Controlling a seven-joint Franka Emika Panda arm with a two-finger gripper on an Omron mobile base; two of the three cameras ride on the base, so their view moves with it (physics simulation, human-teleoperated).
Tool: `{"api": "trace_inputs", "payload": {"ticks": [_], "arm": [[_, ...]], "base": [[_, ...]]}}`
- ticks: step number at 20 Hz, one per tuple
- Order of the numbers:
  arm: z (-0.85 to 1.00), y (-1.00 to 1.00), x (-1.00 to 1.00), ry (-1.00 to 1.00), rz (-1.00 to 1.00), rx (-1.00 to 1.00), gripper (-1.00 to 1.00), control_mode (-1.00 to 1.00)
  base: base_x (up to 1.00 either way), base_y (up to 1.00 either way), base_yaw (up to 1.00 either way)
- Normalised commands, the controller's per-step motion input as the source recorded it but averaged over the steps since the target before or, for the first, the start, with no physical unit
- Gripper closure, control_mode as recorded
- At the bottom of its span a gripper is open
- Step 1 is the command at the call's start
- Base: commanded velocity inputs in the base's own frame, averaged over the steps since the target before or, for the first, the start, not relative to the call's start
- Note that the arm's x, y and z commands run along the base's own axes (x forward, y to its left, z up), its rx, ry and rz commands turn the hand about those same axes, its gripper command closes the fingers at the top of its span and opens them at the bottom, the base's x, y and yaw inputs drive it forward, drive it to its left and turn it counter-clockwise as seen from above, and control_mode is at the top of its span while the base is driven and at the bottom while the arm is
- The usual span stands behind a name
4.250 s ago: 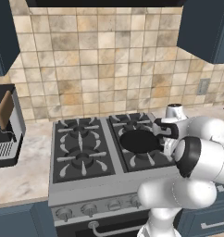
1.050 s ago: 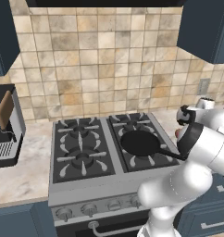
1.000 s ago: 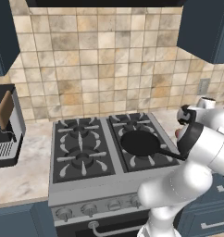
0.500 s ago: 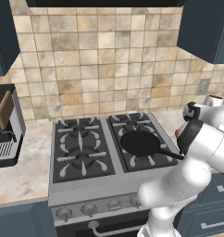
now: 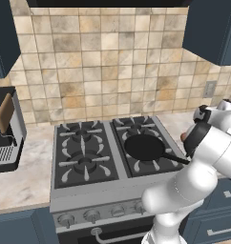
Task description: Place the pan on the front right burner on the stove. Then place the tomato and the onion in the pan and turn on the front right burner.
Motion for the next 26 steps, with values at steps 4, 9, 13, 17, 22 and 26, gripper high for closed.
{"api": "trace_inputs", "payload": {"ticks": [4,9,13,17,22,26], "arm": [[-0.07,-0.11,0.01,-0.07,-0.04,0.0,-1.0,-1.0],[-0.15,-0.03,0.06,-0.06,-0.03,0.0,-1.0,-1.0],[-0.21,0.0,0.06,-0.01,-0.02,0.0,-1.0,-1.0],[-0.2,-0.06,0.02,-0.01,-0.03,0.0,-1.0,-1.0],[-0.07,-0.15,0.03,-0.01,-0.04,0.0,-1.0,-1.0],[-0.07,-0.11,0.0,0.0,-0.02,0.0,-1.0,-1.0]], "base": [[0.0,0.0,0.0],[0.0,0.0,0.0],[0.0,0.0,0.0],[0.0,0.0,0.0],[0.0,0.0,0.0],[0.0,0.0,0.0]]}}
